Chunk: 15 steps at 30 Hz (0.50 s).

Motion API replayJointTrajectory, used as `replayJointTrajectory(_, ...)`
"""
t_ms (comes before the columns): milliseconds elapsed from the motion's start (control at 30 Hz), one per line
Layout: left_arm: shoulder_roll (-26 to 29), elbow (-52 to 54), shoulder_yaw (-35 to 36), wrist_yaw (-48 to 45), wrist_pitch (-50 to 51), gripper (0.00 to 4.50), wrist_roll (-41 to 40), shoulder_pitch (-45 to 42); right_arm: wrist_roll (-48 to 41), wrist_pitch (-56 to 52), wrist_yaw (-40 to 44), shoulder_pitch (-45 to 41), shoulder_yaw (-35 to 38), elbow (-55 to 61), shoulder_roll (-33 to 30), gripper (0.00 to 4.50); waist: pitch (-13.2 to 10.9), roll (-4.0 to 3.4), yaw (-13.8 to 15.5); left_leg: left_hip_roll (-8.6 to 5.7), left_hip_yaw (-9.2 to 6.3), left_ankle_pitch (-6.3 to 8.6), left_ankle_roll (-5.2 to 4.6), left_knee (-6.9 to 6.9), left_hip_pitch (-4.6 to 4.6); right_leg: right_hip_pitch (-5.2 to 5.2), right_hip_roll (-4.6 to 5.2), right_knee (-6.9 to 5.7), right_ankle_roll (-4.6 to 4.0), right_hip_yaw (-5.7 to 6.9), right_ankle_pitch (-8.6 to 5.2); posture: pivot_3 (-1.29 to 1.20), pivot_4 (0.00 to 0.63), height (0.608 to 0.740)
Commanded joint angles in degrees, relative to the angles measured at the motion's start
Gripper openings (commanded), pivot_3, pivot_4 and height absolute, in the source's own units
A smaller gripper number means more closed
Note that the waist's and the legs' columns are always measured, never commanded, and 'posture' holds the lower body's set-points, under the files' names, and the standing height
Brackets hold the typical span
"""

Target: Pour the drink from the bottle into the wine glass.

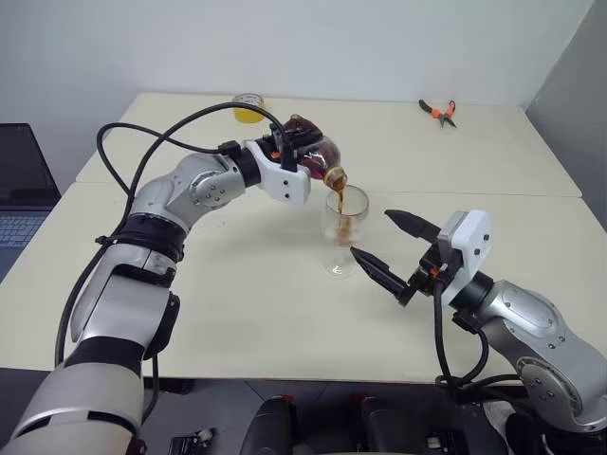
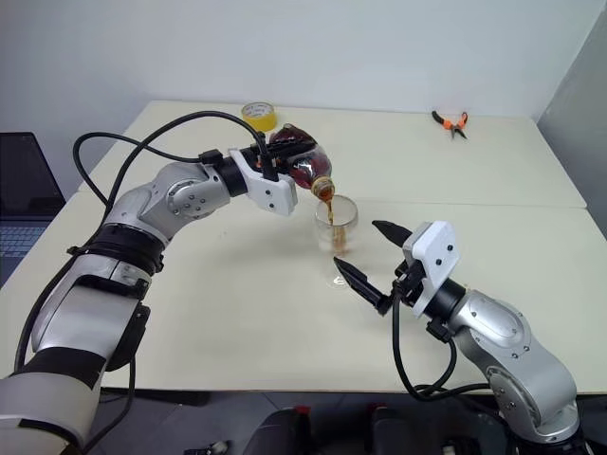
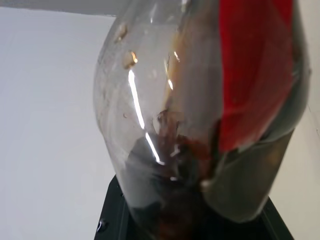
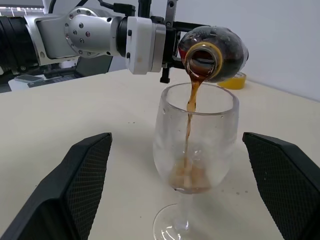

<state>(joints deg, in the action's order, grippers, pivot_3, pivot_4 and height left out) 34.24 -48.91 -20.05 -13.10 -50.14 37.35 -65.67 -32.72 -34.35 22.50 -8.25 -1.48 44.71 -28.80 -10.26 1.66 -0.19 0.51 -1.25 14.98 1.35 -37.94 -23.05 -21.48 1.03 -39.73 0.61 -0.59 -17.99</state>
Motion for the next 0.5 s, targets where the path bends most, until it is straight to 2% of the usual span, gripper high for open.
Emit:
replayJointTrajectory(33,0.87,0.24,0.37,2.0,-0.89,0.9,-0.07,-2.69,0.01,0.37,0.25,-0.08,0.01,1.7,0.06,4.5,0.0,0.0,0.0,0.0,0.0,0.0,0.0,0.0,0.0,0.0,0.0,-0.01,0.0,0.0,0.0,0.0,0.15,0.74)
replayJointTrajectory(500,0.97,-2.63,-0.75,4.76,-2.51,0.9,1.95,-4.63,0.33,0.58,0.35,0.29,-0.43,1.72,-0.03,4.5,0.0,0.0,0.0,-0.01,0.02,0.0,0.0,-0.01,0.0,-0.02,0.0,-0.05,0.0,-0.01,0.0,0.0,0.15,0.74)
